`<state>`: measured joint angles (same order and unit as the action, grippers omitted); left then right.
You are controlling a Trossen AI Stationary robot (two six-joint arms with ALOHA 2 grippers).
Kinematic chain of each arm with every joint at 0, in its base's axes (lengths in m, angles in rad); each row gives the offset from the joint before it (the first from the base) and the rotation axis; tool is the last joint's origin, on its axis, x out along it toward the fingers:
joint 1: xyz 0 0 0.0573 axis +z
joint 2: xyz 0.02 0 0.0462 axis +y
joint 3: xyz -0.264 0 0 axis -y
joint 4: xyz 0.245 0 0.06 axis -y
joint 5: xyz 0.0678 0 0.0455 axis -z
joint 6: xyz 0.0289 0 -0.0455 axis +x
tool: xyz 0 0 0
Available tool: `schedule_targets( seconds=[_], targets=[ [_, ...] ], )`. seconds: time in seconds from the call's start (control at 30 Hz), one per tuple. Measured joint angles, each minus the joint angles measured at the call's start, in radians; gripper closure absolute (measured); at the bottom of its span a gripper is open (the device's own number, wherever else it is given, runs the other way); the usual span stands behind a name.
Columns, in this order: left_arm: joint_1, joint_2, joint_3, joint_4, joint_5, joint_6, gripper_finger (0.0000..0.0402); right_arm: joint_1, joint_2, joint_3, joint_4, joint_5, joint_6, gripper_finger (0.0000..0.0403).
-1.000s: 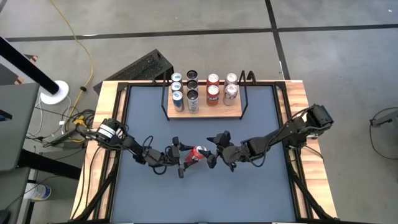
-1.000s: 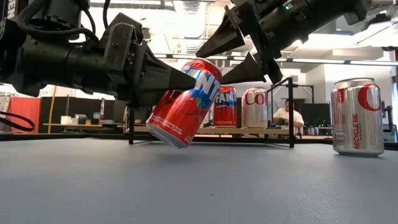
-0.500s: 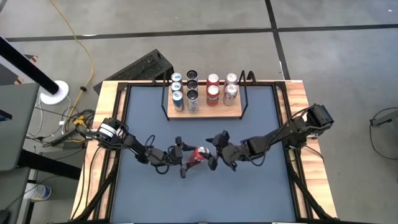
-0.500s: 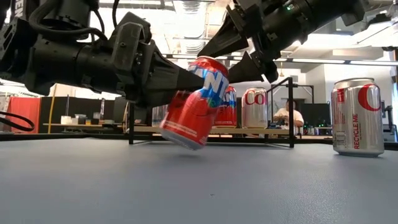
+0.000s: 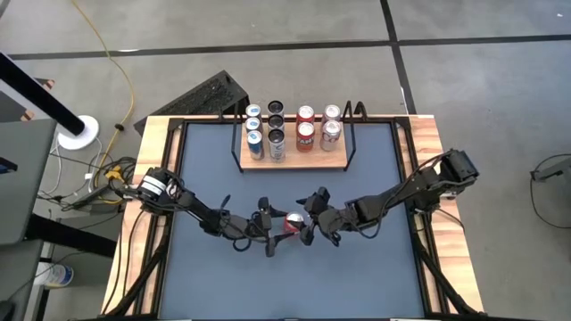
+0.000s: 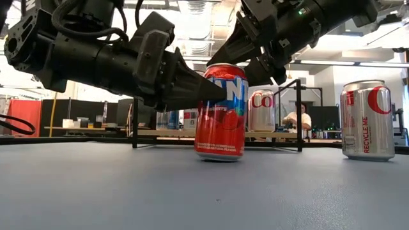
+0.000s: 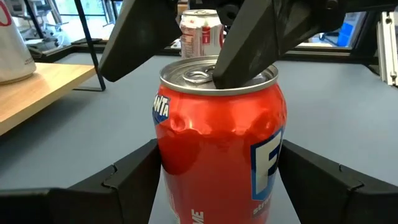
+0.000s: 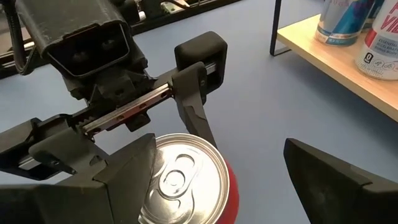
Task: Place canned beverage on shelf
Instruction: Move the orange soda can
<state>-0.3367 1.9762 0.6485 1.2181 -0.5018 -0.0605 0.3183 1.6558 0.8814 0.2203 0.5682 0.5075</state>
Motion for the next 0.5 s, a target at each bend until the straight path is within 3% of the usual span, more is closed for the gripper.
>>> schedule_targets(
  seconds=[0.27,0.5],
  targets=[
    [0.001,0.001,-0.032,0.048,0.019,-0.012,0.0118,0.008,0.000,0.000,-0.003,-0.002,0.010,0.0051],
    [-0.001,0.005,-0.035,0.026,0.025,-0.016,0.0065,0.009,0.000,0.000,-0.002,-0.003,-0.001,0.0051]
  ],
)
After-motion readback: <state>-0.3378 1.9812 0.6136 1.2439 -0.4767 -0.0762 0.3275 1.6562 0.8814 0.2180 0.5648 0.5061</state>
